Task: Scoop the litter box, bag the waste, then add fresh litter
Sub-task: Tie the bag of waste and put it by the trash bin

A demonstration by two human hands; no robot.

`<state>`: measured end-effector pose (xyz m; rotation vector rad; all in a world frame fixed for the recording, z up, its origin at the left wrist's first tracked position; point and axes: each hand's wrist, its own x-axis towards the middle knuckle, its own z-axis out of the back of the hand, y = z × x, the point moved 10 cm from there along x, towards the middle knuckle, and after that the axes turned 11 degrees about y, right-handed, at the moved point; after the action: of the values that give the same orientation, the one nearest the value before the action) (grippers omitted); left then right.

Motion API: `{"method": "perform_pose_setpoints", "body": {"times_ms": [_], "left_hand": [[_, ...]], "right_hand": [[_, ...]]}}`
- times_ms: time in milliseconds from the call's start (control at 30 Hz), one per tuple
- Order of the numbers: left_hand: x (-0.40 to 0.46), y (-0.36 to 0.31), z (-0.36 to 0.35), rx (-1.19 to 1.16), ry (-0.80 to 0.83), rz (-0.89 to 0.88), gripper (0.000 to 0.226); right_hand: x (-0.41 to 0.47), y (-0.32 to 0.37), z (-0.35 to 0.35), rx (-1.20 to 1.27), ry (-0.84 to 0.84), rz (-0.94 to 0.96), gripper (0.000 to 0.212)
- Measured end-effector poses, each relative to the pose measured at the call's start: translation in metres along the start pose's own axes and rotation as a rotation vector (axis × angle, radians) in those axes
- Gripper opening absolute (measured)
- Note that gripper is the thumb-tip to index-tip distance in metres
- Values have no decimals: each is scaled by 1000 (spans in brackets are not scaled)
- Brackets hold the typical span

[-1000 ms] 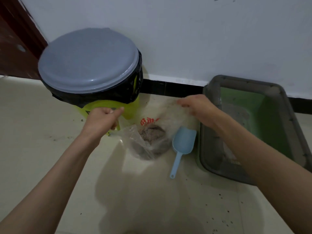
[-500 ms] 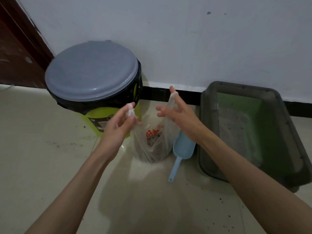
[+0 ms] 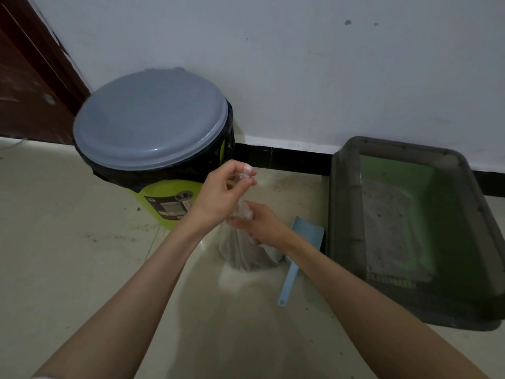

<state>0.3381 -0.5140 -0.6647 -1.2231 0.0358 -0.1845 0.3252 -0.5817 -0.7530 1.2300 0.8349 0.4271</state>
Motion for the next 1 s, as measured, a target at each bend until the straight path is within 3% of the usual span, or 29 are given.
{"method": "perform_pose_setpoints", "body": {"times_ms": [233,333,467,667,1000], "left_hand": [[-3,34,0,-34,91,71,27],[-10,58,8,-29,25,154,30],[-21,75,16,107,-66,241,13],[-4,51,-6,182,83,93,22],[4,32,-21,479,225,-67,4]], "right_hand": [[2,-14,11,-30,-13,-94,38],[1,-21,16,68,-4,-123,43],[-5,-30,27,260,-1,-121,46],[-6,-31,26,331,90,-142,43],[-4,-30,23,288,138,-151,41]]}}
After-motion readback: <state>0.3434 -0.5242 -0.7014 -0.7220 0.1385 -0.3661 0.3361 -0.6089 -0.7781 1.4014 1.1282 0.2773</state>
